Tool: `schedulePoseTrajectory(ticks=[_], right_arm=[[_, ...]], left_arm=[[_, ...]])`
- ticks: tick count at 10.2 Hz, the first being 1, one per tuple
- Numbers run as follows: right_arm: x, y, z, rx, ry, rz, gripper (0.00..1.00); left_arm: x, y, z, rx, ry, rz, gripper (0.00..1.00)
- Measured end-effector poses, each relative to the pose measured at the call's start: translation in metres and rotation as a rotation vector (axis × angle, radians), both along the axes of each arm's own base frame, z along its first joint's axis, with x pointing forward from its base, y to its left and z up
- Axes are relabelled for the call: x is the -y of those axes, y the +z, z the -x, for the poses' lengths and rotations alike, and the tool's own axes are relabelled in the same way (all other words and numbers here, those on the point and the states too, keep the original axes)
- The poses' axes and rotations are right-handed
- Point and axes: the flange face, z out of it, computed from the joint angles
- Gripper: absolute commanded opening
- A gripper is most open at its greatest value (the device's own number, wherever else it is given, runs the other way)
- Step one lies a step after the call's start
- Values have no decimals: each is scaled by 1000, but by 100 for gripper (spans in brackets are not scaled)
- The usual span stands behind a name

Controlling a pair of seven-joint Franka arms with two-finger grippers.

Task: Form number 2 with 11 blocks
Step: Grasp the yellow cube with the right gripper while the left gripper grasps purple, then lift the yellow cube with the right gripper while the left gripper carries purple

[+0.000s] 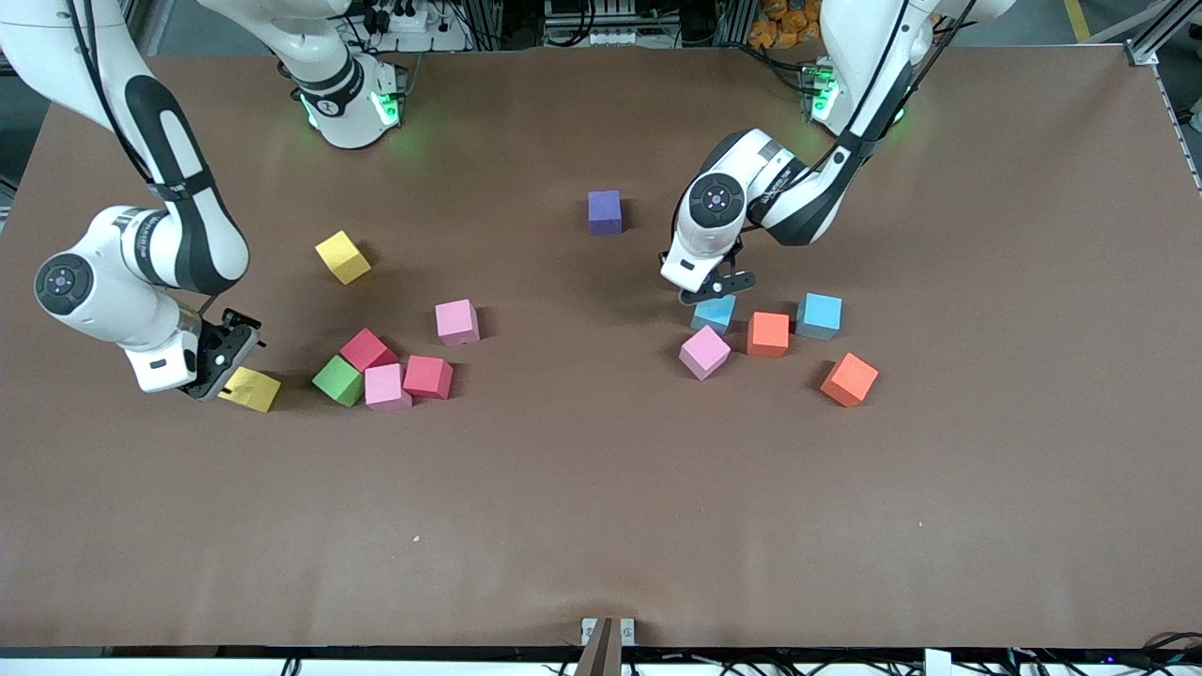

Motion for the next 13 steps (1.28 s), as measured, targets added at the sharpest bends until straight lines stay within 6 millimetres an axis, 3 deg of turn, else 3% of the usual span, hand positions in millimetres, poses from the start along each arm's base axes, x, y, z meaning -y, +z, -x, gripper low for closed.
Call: schedulePoseTrajectory(ticks=[1,5,8,11,13], right_arm=[[0,0,-4,4,36,2,100],[15,-36,-7,-11,94,10,100],[19,-44,-6,-16,106,11,100],[19,-45,-7,-14,104,9,100],[19,-60,-5,-21,86,-6,87]], left_arm=[[0,0,1,3,42,-10,35],[16,4,16,16,334,-72,35],[38,12,35,26,556,-110,35],[47,16,48,25,729,-146,31],[49,21,51,11,825,-157,31]])
